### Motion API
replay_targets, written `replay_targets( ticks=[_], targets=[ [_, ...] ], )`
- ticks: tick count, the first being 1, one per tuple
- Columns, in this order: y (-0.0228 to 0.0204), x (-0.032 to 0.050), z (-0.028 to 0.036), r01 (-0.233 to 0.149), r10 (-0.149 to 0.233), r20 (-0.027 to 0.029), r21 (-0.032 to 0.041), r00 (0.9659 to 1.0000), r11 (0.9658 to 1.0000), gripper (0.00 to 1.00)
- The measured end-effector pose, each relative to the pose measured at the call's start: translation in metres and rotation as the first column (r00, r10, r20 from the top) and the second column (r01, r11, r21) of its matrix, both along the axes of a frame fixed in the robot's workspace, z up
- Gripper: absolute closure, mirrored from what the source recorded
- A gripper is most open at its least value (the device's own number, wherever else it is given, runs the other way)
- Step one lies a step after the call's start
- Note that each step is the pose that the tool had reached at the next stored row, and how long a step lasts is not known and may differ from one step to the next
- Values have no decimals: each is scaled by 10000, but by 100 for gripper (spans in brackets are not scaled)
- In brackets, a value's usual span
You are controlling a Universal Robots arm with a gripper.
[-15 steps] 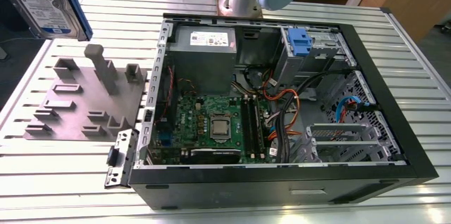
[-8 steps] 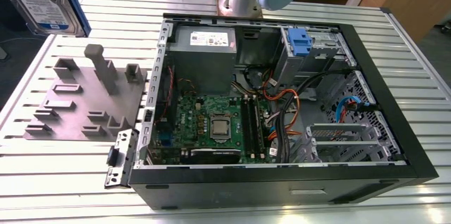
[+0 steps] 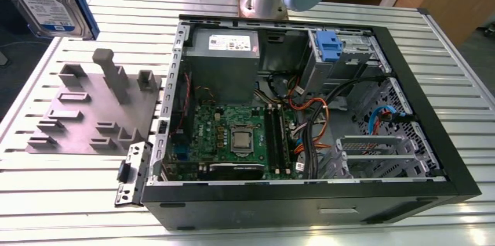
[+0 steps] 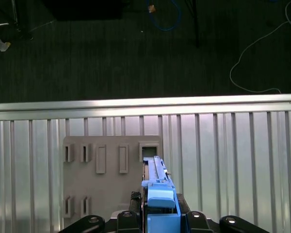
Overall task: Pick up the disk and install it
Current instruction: 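Pick up the disk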
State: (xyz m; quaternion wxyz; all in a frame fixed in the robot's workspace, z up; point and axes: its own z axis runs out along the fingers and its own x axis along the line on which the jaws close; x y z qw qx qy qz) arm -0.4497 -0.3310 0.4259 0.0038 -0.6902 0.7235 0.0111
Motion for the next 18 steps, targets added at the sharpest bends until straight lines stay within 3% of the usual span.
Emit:
replay_targets(
  ticks=[18],
  targets=[
    [-11,0,24,-30,30,1,0,10000,10000,63]
  ],
)
